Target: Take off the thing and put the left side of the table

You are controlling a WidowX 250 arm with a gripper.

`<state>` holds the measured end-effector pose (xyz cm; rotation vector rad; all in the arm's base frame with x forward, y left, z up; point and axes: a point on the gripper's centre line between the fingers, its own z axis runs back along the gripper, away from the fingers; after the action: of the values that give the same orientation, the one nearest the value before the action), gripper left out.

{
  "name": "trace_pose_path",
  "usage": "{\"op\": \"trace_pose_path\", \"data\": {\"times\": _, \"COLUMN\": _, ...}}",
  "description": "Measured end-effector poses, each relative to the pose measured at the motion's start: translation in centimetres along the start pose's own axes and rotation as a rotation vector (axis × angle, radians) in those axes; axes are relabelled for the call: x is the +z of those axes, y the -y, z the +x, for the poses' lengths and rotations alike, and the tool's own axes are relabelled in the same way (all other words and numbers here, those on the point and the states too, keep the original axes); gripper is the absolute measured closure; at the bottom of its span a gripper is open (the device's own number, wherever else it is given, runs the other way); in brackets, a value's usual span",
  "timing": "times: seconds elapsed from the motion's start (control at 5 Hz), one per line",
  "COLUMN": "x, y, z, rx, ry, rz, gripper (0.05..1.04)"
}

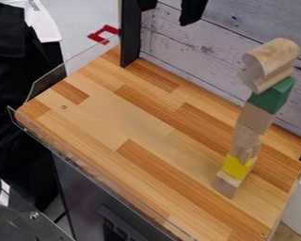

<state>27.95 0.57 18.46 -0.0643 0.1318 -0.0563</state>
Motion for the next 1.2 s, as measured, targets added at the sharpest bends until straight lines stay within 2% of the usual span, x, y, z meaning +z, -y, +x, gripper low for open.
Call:
{"op": "trace_pose_path", "data": {"times": 0.2, "x": -0.8, "y": 0.0, "z": 0.0, "rx": 0.003, "ry": -0.032, "rz": -0.004, "gripper": 0.085}}
{"op": "trace_pose_path", "data": {"times": 0.4, "x": -0.1, "y": 1.3, "z": 0.1, "rx": -0.048, "ry": -0.037, "rz": 0.005, "gripper": 0.085}}
{"op": "trace_pose_path", "data": {"times": 0.8, "x": 3.5, "y": 3.0, "z": -1.0, "rx": -0.117, "ry": 0.092, "rz": -0.007, "gripper": 0.085}}
{"op": "trace_pose_path", "data": {"times": 1.2, "x": 5.4, "y": 7.2, "z": -1.4, "rx": -0.271, "ry": 0.136, "rz": 0.039, "gripper": 0.085}}
